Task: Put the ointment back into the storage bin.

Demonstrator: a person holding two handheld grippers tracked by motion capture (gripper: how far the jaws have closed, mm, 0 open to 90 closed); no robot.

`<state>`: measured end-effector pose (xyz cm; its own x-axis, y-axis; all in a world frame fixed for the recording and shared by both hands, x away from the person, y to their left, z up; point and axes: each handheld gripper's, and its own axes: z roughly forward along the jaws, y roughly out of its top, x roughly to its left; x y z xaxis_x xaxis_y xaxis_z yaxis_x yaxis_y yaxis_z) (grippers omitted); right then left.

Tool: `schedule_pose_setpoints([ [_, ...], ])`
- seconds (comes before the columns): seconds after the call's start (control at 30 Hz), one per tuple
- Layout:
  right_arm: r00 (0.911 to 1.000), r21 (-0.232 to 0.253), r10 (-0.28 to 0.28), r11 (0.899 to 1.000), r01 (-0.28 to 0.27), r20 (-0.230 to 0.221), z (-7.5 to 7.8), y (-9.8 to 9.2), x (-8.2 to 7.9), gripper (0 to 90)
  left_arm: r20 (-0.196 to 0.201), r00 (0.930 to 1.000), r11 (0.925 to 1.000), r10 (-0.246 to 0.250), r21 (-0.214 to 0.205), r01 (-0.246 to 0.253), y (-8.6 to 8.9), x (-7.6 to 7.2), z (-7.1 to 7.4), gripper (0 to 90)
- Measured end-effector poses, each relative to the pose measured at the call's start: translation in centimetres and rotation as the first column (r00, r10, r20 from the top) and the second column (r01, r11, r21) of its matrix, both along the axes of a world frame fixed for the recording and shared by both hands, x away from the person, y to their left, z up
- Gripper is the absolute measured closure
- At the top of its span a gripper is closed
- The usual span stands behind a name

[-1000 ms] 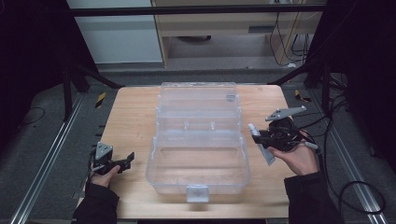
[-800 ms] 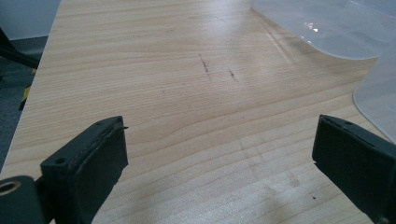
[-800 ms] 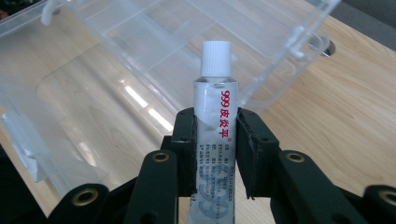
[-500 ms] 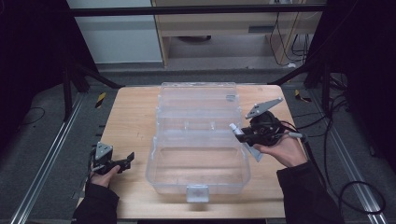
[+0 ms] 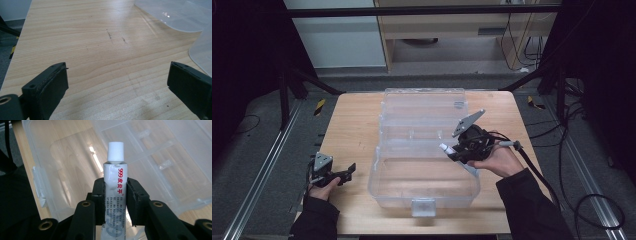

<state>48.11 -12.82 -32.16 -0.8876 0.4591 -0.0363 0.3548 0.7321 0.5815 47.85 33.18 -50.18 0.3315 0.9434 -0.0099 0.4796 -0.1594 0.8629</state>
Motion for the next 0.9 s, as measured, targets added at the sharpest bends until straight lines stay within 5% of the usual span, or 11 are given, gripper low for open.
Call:
schedule_pose_setpoints([
  [0.37, 0.9915, -0.078, 0.124, 0.989, -0.127, -0.041, -2.1, 1.7, 0.2, 69.9, 0.0, 1.0, 1.0, 0.001, -0.001, -0.001, 0.0, 0.0, 0.0, 2.7],
  [0.9, 0.959, -0.178, 0.27, 0.943, -0.282, -0.085, -5.0, 3.4, -0.2, 69.9, 0.001, 1.0, 1.0, 0.001, -0.005, -0.001, 0.0, 0.0, 0.0, 2.7],
])
